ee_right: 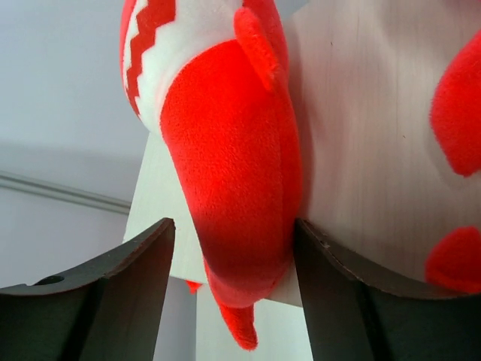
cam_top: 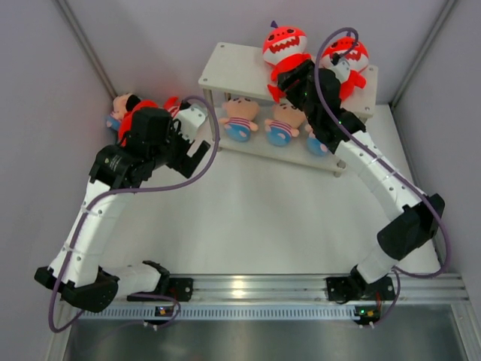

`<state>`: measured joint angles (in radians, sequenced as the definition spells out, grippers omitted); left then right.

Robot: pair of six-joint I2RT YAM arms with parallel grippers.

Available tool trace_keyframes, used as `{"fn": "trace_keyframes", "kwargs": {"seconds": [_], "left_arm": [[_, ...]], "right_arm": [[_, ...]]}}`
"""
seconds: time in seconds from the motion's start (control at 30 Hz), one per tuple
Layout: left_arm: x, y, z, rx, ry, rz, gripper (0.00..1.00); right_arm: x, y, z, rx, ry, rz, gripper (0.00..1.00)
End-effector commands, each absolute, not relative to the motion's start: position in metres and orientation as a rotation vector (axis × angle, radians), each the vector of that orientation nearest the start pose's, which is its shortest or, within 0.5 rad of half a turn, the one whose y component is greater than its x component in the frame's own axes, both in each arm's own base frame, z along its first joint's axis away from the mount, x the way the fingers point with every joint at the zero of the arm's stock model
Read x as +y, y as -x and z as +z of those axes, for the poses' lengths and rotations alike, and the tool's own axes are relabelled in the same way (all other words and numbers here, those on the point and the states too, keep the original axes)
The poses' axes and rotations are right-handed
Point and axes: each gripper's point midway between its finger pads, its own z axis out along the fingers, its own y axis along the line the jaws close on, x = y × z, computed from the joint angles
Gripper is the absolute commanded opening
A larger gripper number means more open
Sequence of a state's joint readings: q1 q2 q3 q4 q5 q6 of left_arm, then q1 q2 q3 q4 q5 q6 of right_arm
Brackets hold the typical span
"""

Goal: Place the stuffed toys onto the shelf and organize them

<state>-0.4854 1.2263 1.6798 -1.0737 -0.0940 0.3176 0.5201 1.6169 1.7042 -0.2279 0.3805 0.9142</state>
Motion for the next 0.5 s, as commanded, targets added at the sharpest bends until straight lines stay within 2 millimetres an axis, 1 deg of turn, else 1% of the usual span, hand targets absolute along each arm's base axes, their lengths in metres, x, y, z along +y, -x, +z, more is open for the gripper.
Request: {"fn": "trace_keyframes", "kwargs": {"seconds": [0.0, 0.07, 0.1, 0.17, 0.2, 0.27, 0.3, 0.37, 0.4, 0.47], "left_arm": [[-0.119, -0.284, 0.362, 1.969, -0.794, -0.011, 0.98], [-0.119, -0.285, 0.361, 1.970, -0.793, -0.010, 0.98], [-0.120, -0.284, 0.360, 1.971, -0.796, -0.012, 0.98], [-0.120, -0.284, 0.359, 1.974, -0.796, -0.013, 0.98], [-0.119, -0.286, 0.358, 1.979, -0.796, -0.007, 0.98], [-0.120, -0.289, 0.355, 1.989, -0.794, -0.001, 0.98], [-0.119, -0.289, 0.355, 1.994, -0.791, 0.003, 0.98], [-0.121, -0.292, 0.353, 1.996, -0.788, 0.005, 0.98], [-0.121, -0.295, 0.352, 1.997, -0.785, 0.008, 0.98], [-0.123, -0.300, 0.350, 1.996, -0.774, 0.013, 0.98]], "right_arm": [[0.215, -0.448, 0.440, 1.537, -0.619, 0.817, 0.65], [0.215, -0.444, 0.442, 1.530, -0.613, 0.827, 0.70], [0.212, -0.440, 0.449, 1.513, -0.611, 0.837, 0.72], [0.211, -0.435, 0.451, 1.494, -0.612, 0.850, 0.73], [0.208, -0.430, 0.458, 1.478, -0.610, 0.862, 0.74], [0.209, -0.424, 0.462, 1.467, -0.596, 0.872, 0.80], [0.207, -0.418, 0.470, 1.451, -0.585, 0.880, 0.81], [0.209, -0.412, 0.478, 1.439, -0.554, 0.888, 0.82], [0.209, -0.405, 0.487, 1.423, -0.542, 0.903, 0.82], [0.213, -0.395, 0.496, 1.413, -0.492, 0.925, 0.82]]}}
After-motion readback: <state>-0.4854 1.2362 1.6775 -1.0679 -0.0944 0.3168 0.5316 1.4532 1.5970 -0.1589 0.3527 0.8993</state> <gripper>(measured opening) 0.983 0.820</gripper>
